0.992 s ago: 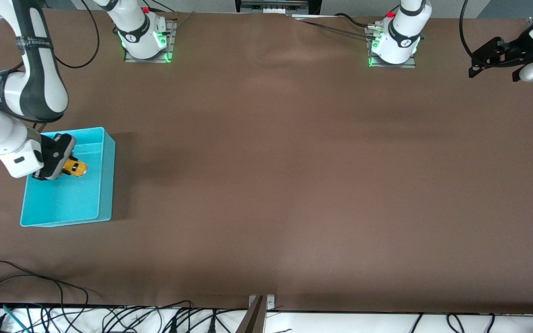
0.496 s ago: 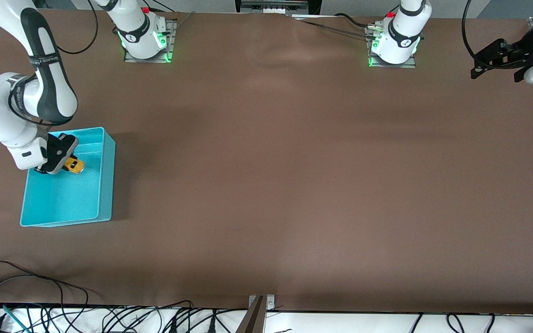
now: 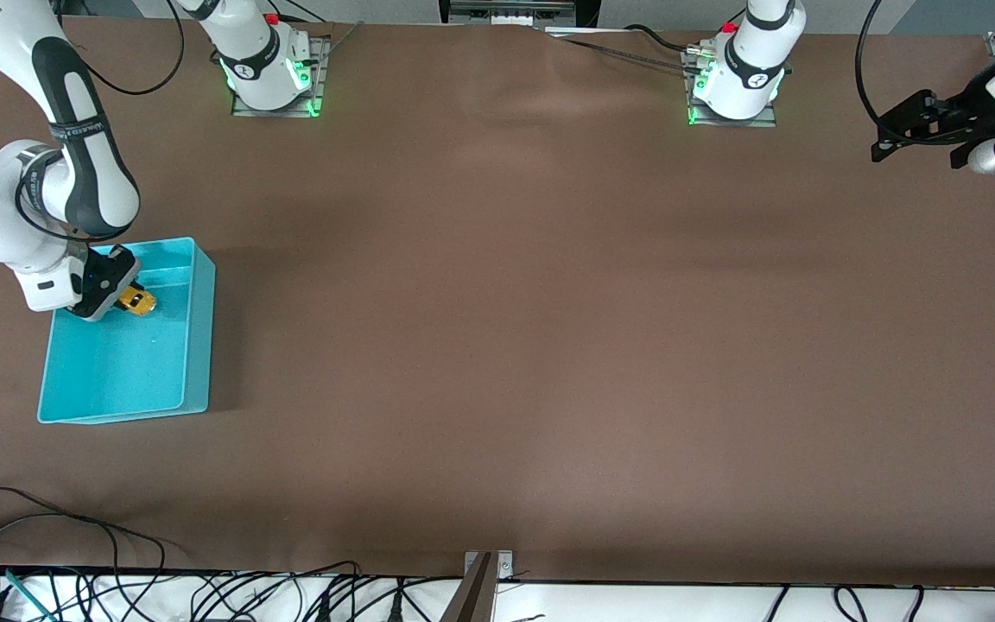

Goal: Wind up and store yellow beetle car
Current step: 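Open the right gripper to drop the car inside the bin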

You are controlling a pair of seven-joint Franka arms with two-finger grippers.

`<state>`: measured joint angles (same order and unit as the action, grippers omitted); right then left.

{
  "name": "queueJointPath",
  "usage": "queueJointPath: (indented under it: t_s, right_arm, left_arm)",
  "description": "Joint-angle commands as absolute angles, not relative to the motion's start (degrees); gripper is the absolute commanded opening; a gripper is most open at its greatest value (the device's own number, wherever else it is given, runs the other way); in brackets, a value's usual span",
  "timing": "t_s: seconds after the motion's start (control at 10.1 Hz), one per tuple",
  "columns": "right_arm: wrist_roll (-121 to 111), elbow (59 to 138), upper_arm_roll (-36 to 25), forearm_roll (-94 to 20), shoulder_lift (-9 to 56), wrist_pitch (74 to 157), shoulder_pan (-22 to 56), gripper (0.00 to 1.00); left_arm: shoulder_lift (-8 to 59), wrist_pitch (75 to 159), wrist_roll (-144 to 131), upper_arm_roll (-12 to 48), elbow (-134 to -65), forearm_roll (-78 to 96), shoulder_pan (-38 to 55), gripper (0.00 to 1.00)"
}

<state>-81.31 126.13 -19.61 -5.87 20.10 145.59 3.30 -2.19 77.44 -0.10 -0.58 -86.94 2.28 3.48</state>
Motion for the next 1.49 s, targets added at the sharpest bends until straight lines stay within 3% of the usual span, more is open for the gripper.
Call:
queueJointPath:
  t_s: [0.0, 0.3, 0.4, 0.5, 0.89, 0.99, 1.39]
  right_arm:
    - [-82.00, 126.30, -19.34, -8.78, 21.09, 146.34, 2.37, 0.00]
    - [-82.00, 126.12, -19.34, -10.20, 21.53, 146.34, 2.29, 0.04]
    - [-82.00, 126.04, -19.34, -10.37, 21.53, 146.34, 2.29, 0.58]
    - [-82.00, 125.95, -19.34, -11.33, 21.53, 146.16, 2.29, 0.74]
    - [-80.52, 120.96, -19.07, -12.22, 19.52, 141.71, 2.46, 0.89]
    - [-77.64, 117.72, -18.99, -12.22, 18.73, 137.50, 2.55, 0.95]
    - [-59.03, 102.43, -18.90, -11.08, 16.53, 114.93, 4.03, 0.99]
  left_arm:
    - [-2.20, 77.78, -0.88, -0.44, -86.58, 3.34, 3.95, 1.00]
    - [-2.02, 78.22, -0.88, -0.44, -86.57, 3.08, 3.87, 1.00]
    - [-2.02, 78.31, -0.88, -0.53, -86.57, 2.82, 3.69, 1.00]
    - [-2.02, 78.92, -0.79, -0.53, -86.66, 2.81, 3.52, 1.00]
    - [-1.76, 80.07, -0.35, -0.53, -86.66, 2.38, 3.34, 1.00]
    - [-1.67, 80.07, -0.35, -0.61, -86.57, 2.37, 3.34, 1.00]
    - [-1.76, 80.95, -0.35, -0.53, -86.66, 2.37, 3.25, 1.00]
